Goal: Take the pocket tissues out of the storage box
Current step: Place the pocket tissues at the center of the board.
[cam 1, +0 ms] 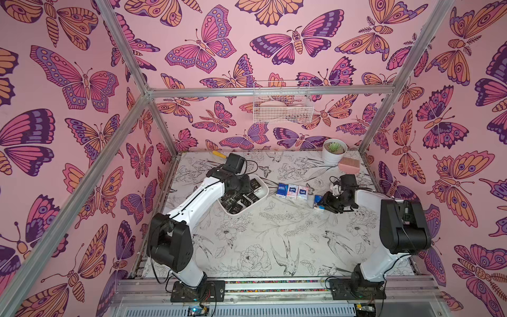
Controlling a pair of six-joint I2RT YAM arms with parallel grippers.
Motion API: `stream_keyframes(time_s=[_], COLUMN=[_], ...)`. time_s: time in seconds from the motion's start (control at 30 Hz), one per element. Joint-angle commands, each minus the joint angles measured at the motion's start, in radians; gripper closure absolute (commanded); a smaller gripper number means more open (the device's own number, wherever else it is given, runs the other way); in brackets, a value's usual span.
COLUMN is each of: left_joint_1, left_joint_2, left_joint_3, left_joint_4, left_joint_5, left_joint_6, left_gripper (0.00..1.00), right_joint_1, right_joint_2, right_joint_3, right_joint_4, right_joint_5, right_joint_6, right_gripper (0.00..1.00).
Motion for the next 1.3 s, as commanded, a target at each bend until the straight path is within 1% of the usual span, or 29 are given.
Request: stream_keyframes(time_s=[0.0,0.37,0.63,0.77,0.97,1.13,1.27], left_joint_1=[0.010,0.030,0.042,0.044,0.047,0.046,0.047], left_joint_2=[-0.024,-0.037,-0.041,-0.043,-0.032,-0.011,0.019], left_joint_3=[-0.013,-0.038,-0.049,-0.052,-0.051,-0.045,-0.025], left_joint_4=[-0.036,-0.037,-0.038,-0.036,-0.036,-0.035,-0.034], left_joint_5=[-0.029,-0.039,-0.043,-0.042,-0.046,-0.049,-0.045], left_joint_6=[0.018,0.016,0.014,0.013,0.013,0.011,-0.006], left_gripper=[0.47,0.47,0.47,0.47,0.47,0.47,0.47], right_joint_1=[-0.003,0.029,0.052,0.057,0.057,0.055,0.055], right_joint_2=[0.049,0.121,0.141,0.141,0.109,0.071,0.007], right_joint_3=[0.032,0.128,0.152,0.159,0.163,0.182,0.191], right_joint_4=[0.015,0.007,0.007,0.010,-0.008,-0.056,-0.095], right_joint_5=[0.007,-0.022,-0.024,-0.028,-0.028,-0.006,0.002], right_joint_6=[0.018,0.031,0.044,0.051,0.050,0.030,0.002], right_gripper=[0.59,0.60,0.59,0.58,0.52,0.43,0.37])
